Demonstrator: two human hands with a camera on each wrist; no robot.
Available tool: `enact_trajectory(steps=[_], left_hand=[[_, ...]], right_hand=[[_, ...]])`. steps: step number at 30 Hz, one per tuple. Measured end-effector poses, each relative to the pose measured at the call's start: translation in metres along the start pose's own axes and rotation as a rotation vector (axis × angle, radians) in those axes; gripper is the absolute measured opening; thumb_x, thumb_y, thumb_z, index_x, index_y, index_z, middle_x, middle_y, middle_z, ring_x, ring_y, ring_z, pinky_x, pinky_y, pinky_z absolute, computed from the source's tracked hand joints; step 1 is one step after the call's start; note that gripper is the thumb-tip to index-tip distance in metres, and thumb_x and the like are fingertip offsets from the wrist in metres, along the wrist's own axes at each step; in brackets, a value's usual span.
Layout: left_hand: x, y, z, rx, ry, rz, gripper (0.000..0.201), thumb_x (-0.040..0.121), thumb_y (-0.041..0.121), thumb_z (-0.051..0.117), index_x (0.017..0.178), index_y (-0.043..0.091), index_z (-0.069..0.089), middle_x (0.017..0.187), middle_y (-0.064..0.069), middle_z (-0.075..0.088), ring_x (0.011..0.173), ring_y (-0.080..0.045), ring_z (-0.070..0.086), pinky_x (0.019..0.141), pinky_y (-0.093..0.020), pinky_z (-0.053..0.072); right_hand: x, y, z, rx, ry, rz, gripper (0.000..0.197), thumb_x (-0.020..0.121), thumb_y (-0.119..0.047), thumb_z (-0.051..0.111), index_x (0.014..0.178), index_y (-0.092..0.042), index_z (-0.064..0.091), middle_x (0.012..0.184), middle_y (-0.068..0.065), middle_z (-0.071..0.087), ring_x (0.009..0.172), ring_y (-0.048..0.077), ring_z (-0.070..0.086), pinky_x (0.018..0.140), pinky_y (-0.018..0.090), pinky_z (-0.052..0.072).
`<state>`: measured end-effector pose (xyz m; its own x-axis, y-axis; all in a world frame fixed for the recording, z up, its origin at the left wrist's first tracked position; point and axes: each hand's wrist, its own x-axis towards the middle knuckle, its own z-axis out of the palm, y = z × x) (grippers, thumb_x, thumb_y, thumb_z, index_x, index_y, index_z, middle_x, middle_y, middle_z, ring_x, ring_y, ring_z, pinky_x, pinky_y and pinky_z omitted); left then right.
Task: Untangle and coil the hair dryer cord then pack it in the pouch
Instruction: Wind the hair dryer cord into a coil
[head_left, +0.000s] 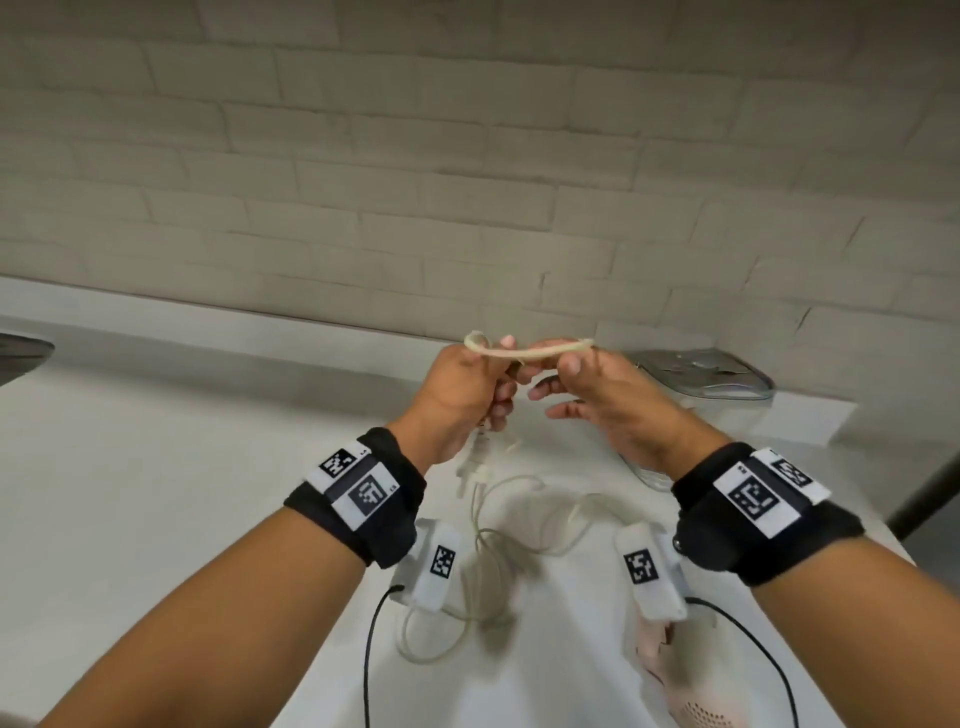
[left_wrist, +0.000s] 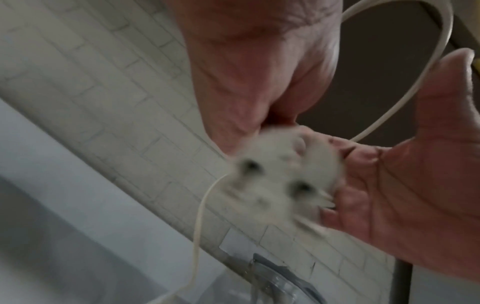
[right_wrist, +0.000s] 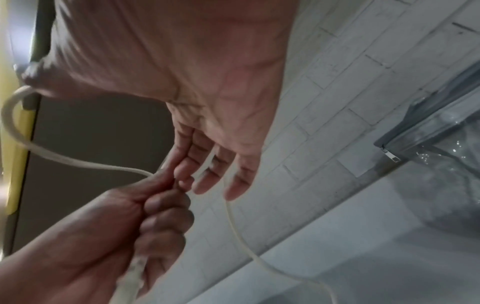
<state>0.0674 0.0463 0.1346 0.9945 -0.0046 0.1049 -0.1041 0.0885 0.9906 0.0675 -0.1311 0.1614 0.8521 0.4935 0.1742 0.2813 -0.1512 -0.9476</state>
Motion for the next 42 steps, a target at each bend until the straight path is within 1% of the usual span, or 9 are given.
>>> enact_trajectory(steps=[2,5,11,14,18,24,31,36,42], left_hand=[[-0.003,0.01,-0.006,0.054,0.037,0.009,0.041,0.102,0.041,0.051,0.076,0.012,0.06,0.052,0.003,0.032,0.043,-0.012,0.026,0.045,-0.02,0.021],[-0.008,0.031,-0.017,0.146,-0.018,0.016,0.041,0.102,0.04,0.051,0.073,0.012,0.058,0.052,0.003,0.027,0.046,-0.011,0.019,0.046,-0.021,0.014],[-0.015,0.062,-0.03,0.322,-0.119,0.063,0.047,0.098,0.044,0.057,0.063,0.013,0.055,0.051,0.002,0.028,0.047,-0.014,0.02,0.049,-0.029,0.014],[-0.013,0.07,-0.033,0.369,-0.134,0.094,0.03,0.096,0.029,0.064,0.077,0.006,0.063,0.056,0.0,0.041,0.048,-0.017,0.036,0.05,-0.029,0.03],[-0.016,0.082,-0.019,0.433,-0.22,0.118,0.023,0.093,0.024,0.068,0.084,0.003,0.068,0.055,0.004,0.045,0.048,-0.013,0.037,0.049,-0.025,0.029],[-0.021,0.1,-0.033,0.66,-0.119,0.323,0.042,0.09,0.036,0.071,0.056,0.014,0.06,0.045,0.007,0.03,0.042,-0.011,0.022,0.042,-0.022,0.02],[-0.01,0.094,-0.129,0.415,0.268,0.335,0.043,0.087,0.046,0.069,0.064,0.011,0.064,0.055,-0.005,0.03,0.051,-0.016,0.02,0.043,-0.018,0.019],[-0.017,0.08,-0.118,0.108,0.035,0.128,0.046,0.083,0.049,0.07,0.057,0.016,0.05,0.05,0.005,0.025,0.043,-0.008,0.017,0.046,-0.023,0.009],[-0.036,0.086,-0.087,-0.329,-0.443,0.11,0.053,0.08,0.05,0.074,0.051,0.024,0.038,0.049,0.004,0.015,0.041,-0.014,0.012,0.045,-0.03,0.01]], right_hand=[[0.006,0.003,-0.002,-0.079,0.189,-0.047,0.085,0.051,-0.085,0.072,0.075,-0.004,0.062,0.073,0.004,0.06,0.07,0.015,0.055,0.072,0.03,0.046],[0.018,0.003,-0.004,-0.284,0.537,-0.112,0.069,0.057,-0.066,0.085,0.083,-0.016,0.045,0.082,0.001,0.046,0.069,0.012,0.043,0.062,0.024,0.039],[0.038,-0.02,-0.013,-0.565,0.919,-0.322,0.068,0.064,-0.048,0.088,0.098,-0.011,0.041,0.113,0.004,0.035,0.104,0.026,0.044,0.091,0.034,0.044],[0.038,-0.032,-0.014,-0.667,0.771,-0.546,0.043,0.077,-0.024,0.081,0.098,-0.008,0.047,0.099,0.001,0.048,0.086,0.016,0.047,0.076,0.026,0.041],[0.04,-0.039,-0.002,-0.769,0.322,-0.38,0.02,0.084,-0.017,0.068,0.078,-0.022,0.049,0.062,-0.007,0.052,0.057,0.015,0.048,0.054,0.033,0.042],[0.033,-0.037,-0.036,-0.782,0.282,-0.334,0.047,0.086,-0.043,0.072,0.051,-0.023,0.047,0.043,-0.008,0.043,0.043,0.01,0.037,0.044,0.028,0.035],[0.017,-0.034,-0.09,-0.707,0.391,-0.207,0.055,0.093,-0.038,0.069,0.054,-0.007,0.047,0.05,0.004,0.035,0.044,0.011,0.029,0.043,0.023,0.026],[0.017,-0.039,-0.079,-0.588,0.332,-0.136,0.058,0.094,-0.045,0.065,0.058,-0.009,0.038,0.055,0.005,0.026,0.045,0.013,0.022,0.045,0.023,0.021],[0.038,-0.02,-0.074,-0.651,0.356,0.182,0.052,0.099,-0.051,0.048,0.068,-0.009,0.047,0.06,0.007,0.043,0.057,0.024,0.041,0.059,0.033,0.033]])
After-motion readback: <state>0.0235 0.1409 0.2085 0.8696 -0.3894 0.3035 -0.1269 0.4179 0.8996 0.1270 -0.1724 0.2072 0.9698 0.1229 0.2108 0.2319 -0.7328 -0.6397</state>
